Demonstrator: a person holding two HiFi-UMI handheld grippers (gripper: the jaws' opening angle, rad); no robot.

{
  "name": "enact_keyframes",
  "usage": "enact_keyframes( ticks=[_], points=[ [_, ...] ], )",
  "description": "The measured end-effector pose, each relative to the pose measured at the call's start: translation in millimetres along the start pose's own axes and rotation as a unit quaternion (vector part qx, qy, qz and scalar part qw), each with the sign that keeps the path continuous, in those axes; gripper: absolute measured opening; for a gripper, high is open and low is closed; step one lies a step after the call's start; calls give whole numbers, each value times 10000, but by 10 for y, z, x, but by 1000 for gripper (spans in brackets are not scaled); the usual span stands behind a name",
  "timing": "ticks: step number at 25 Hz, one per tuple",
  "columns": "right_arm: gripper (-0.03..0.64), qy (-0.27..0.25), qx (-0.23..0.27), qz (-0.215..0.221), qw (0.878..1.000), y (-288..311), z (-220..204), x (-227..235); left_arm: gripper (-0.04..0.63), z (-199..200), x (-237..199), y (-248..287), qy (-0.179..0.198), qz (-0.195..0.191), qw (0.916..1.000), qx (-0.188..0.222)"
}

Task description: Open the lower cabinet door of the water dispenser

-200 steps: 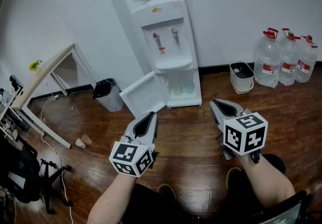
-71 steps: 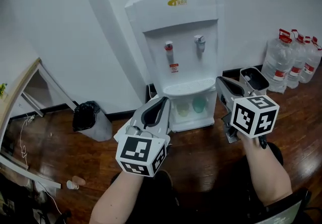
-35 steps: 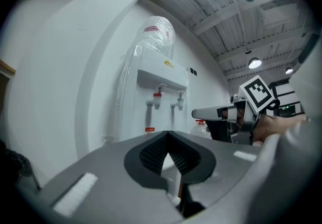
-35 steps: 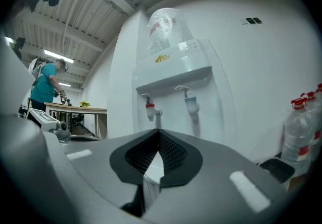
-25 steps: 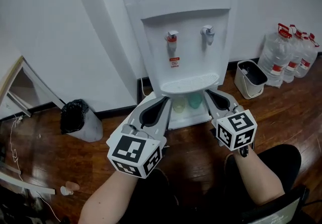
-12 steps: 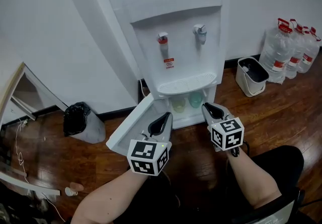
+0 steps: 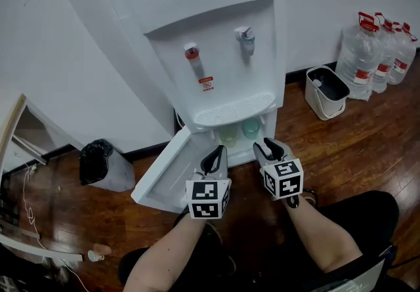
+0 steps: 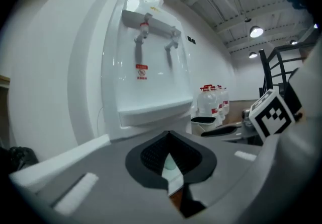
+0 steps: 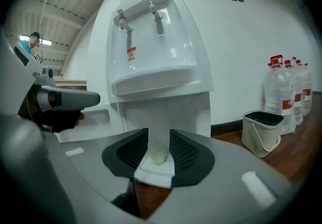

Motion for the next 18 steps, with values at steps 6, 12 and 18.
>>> enact_keyframes(
  ticks=[6,12,18],
  points=[
    [215,21,-264,-153,9995,276,-301,63,57,-642,98,303,-395,-26,9977,-552],
    [249,140,-383,-383,9984,540,-502,104,60,-944,51,482,24,-273,9951,-953],
    [292,646,-410,-795,9939,842,-714,152,60,-1099,-28,653,-415,4,9943,-985]
  ],
)
Point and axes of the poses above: the fingertips, and each gripper's own axes: y forward along the fingers, x to its right, z out of its top, the point moved 9 cm from there along -y, backward along the fingers, and after that the axes turned 2 degrees about -y, right-handed, at the moved point
